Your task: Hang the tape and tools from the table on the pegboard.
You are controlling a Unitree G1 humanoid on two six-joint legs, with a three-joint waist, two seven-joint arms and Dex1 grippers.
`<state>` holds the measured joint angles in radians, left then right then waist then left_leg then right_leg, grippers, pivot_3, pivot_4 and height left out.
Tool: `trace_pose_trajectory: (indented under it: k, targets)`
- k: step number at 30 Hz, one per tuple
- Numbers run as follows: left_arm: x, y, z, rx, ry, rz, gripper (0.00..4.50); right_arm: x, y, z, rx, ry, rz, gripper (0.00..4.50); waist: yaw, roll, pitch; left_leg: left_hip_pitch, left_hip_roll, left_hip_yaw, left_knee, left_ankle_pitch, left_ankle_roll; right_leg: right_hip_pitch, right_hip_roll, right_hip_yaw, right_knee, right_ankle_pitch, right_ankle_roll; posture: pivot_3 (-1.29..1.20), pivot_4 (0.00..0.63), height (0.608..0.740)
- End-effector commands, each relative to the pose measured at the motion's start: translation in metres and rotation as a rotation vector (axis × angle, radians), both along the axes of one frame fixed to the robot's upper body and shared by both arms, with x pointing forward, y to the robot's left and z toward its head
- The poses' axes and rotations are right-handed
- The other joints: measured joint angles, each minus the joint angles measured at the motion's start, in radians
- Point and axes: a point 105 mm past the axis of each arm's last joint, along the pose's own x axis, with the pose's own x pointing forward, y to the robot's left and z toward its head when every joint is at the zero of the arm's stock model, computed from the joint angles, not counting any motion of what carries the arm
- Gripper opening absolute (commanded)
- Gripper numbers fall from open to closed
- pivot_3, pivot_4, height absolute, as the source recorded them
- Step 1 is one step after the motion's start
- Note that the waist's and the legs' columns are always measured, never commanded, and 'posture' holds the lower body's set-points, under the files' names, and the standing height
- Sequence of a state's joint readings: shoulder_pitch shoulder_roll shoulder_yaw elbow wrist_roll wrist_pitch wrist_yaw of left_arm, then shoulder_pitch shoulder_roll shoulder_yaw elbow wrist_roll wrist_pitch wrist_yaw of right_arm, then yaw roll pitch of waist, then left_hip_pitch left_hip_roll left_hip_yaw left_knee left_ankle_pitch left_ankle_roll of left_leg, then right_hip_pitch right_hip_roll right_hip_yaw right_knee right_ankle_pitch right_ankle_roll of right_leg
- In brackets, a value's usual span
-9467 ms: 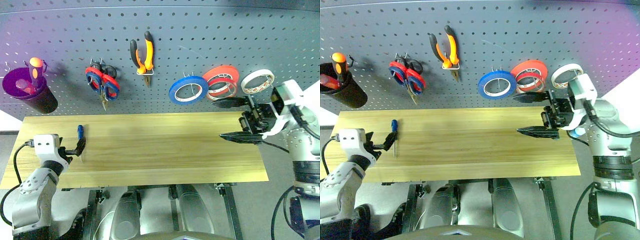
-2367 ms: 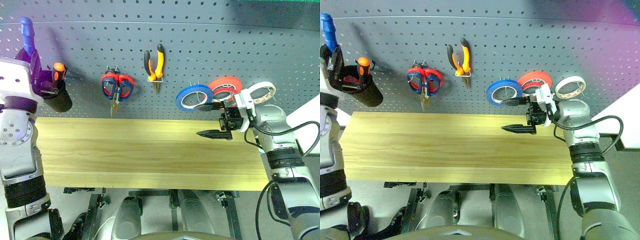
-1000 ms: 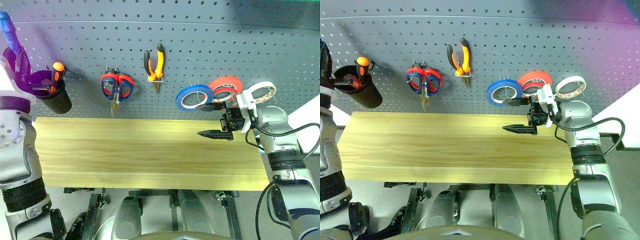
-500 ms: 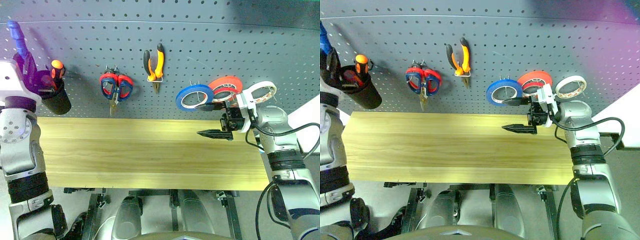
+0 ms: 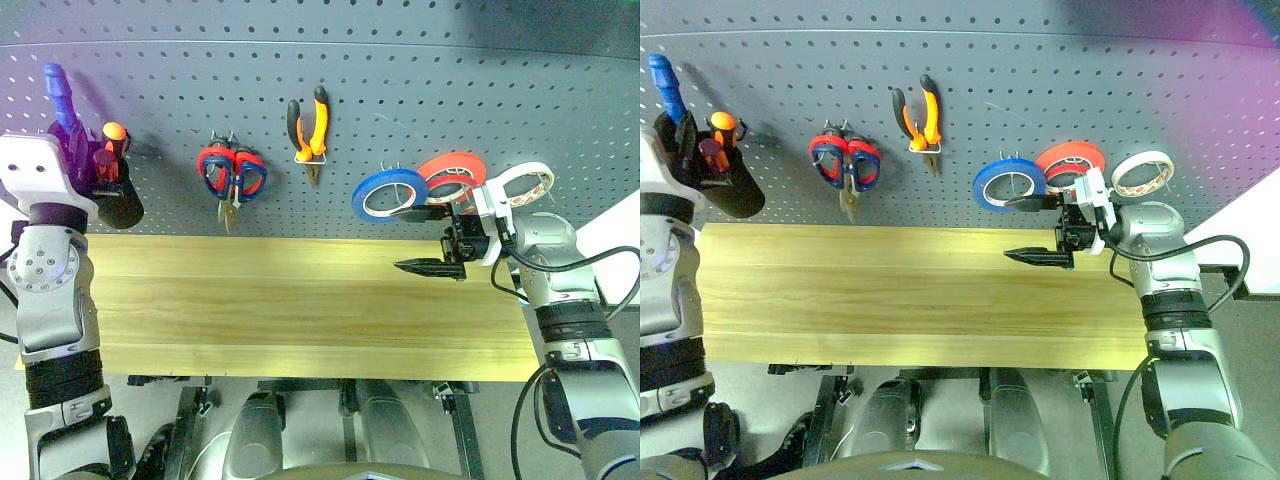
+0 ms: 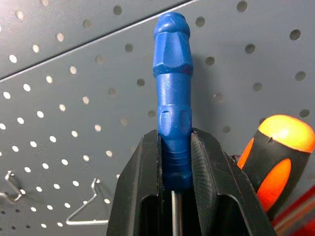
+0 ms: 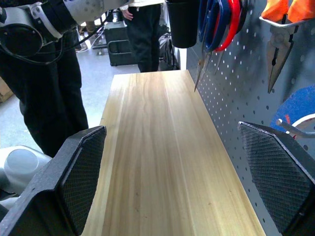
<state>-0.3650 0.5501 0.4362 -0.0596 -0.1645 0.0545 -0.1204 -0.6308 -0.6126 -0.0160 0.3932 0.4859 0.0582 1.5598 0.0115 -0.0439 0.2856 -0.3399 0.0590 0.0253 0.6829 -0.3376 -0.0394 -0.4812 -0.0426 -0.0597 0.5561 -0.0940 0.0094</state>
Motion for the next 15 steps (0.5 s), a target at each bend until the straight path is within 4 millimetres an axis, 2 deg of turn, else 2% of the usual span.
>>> trace_pose_trajectory:
  k: [1, 6, 11, 15]
  targets:
    - [-0.008, 0.004, 0.006, 0.011, -0.041, 0.028, 0.46, -0.005, -0.002, 0.019, 0.045, -0.063, 0.021, 4.50, 0.000, 0.000, 0.000, 0.000, 0.000, 0.000, 0.000, 0.000, 0.000, 0.000, 0.000, 0.000, 0.000, 0.000, 0.000, 0.04, 0.252, 0.733]
    - [-0.010, 0.005, 0.002, 0.018, -0.031, 0.037, 0.46, -0.009, 0.000, 0.028, 0.098, -0.077, 0.045, 4.50, -0.001, 0.000, 0.000, 0.000, 0.000, 0.000, -0.001, 0.000, 0.000, 0.000, 0.000, 0.000, -0.001, 0.000, 0.000, 0.04, 0.247, 0.733]
    - [-0.010, 0.006, -0.002, 0.022, -0.021, 0.044, 0.46, -0.024, 0.006, 0.037, 0.135, -0.096, 0.123, 4.50, -0.001, 0.000, 0.000, -0.001, 0.000, 0.000, -0.001, 0.000, 0.000, -0.001, 0.000, 0.000, -0.001, 0.000, 0.000, 0.04, 0.245, 0.733]
    - [-0.010, 0.007, -0.004, 0.018, -0.019, 0.045, 0.46, -0.031, 0.006, 0.061, 0.266, -0.032, 0.171, 4.50, 0.000, 0.000, 0.000, -0.002, 0.000, 0.000, -0.001, 0.000, 0.000, -0.004, 0.000, 0.000, -0.002, 0.001, 0.001, 0.04, 0.242, 0.733]
